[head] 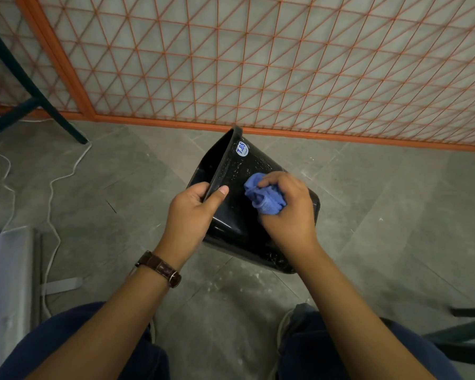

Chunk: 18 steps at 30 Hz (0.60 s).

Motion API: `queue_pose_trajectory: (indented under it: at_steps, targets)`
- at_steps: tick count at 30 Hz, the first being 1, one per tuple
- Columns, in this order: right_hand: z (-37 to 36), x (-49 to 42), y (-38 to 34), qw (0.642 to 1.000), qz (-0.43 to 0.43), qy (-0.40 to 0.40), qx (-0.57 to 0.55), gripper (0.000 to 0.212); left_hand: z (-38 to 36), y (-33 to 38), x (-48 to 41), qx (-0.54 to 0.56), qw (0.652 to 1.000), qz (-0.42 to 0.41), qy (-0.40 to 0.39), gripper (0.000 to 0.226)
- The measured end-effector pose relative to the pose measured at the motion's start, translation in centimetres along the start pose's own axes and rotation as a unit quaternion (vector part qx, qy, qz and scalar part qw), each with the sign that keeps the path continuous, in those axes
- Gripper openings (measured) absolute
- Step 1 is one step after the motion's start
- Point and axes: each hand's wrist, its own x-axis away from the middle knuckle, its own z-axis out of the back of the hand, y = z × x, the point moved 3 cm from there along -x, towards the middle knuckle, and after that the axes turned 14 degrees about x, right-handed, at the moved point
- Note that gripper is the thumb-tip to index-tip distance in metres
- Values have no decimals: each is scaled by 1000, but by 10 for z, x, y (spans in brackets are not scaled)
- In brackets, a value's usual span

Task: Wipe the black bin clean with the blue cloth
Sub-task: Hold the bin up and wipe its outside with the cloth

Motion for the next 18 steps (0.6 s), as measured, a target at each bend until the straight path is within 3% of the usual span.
queue_pose_trajectory:
  at_steps: [4, 7, 11, 15, 18]
  targets:
    - [-6, 4, -8, 999, 33, -15, 13, 36, -2, 0, 0, 10, 1000, -1, 7, 27]
    - [-4, 3, -6, 997, 64, -42, -7, 30, 2, 0, -2, 1, 1000, -6, -2, 40]
    - [-4, -1, 3, 992, -80, 9, -96, 29, -2, -4, 1, -11, 1000, 6, -25, 41]
    - [-14, 7, -8, 999, 21, -30, -39, 34, -1, -6, -1, -6, 1000, 8, -12, 40]
    - [-9, 1, -3, 996, 20, -35, -75, 25, 1, -8, 0, -28, 999, 12, -19, 31]
